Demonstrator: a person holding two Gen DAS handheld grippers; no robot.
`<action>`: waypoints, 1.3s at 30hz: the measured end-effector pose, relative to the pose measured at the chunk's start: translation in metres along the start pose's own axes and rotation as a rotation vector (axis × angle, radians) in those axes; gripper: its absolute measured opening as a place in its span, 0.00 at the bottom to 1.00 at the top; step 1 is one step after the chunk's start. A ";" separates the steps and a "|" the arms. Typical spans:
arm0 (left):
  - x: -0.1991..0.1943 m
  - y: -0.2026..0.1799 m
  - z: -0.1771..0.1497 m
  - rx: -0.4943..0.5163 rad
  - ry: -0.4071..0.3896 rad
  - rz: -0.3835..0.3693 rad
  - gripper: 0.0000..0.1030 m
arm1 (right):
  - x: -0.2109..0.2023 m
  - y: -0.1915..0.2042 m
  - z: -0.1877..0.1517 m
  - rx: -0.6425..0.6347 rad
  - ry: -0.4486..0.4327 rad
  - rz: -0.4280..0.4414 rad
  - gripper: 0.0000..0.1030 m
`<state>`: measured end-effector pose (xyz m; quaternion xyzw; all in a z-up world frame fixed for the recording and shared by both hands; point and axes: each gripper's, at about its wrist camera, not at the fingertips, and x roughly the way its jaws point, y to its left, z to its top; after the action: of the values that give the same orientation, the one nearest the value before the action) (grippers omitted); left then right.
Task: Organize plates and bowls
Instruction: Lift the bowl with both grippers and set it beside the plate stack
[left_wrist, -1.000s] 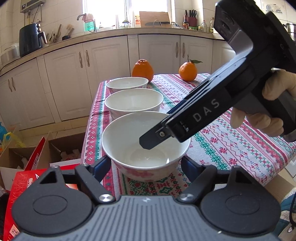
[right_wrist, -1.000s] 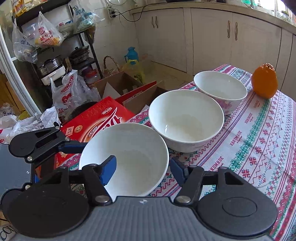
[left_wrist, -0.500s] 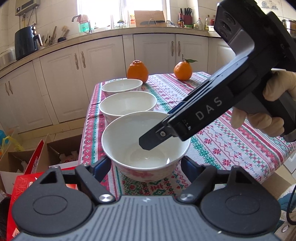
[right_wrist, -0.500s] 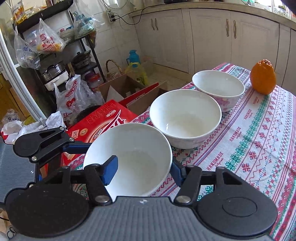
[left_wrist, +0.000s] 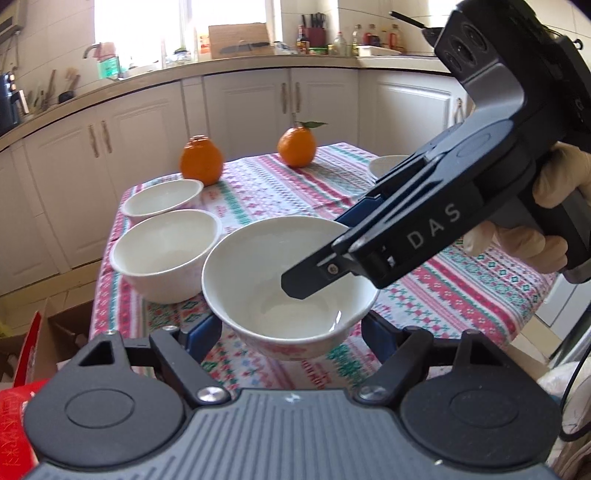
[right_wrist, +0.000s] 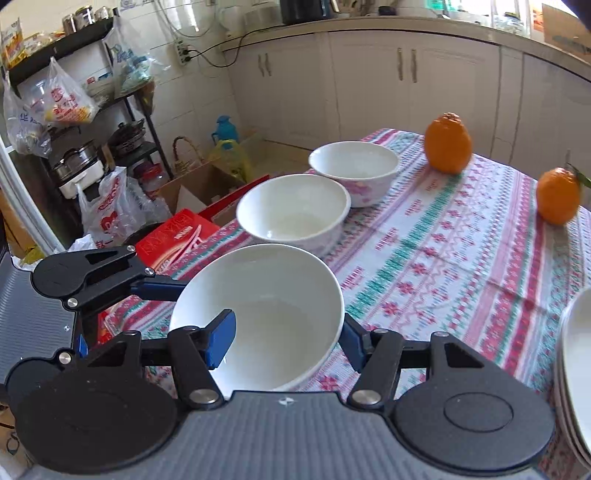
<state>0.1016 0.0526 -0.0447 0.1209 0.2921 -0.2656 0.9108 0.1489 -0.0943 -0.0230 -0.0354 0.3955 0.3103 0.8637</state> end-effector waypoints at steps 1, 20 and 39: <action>0.003 -0.003 0.002 0.008 0.003 -0.013 0.80 | -0.004 -0.004 -0.003 0.012 -0.003 -0.005 0.64; 0.049 -0.036 0.023 0.081 0.024 -0.137 0.80 | -0.032 -0.054 -0.034 0.121 -0.021 -0.114 0.64; 0.054 -0.039 0.021 0.078 0.008 -0.153 0.91 | -0.029 -0.061 -0.038 0.148 -0.012 -0.137 0.77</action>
<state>0.1268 -0.0099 -0.0627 0.1347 0.2934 -0.3451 0.8813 0.1434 -0.1696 -0.0396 0.0033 0.4090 0.2205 0.8855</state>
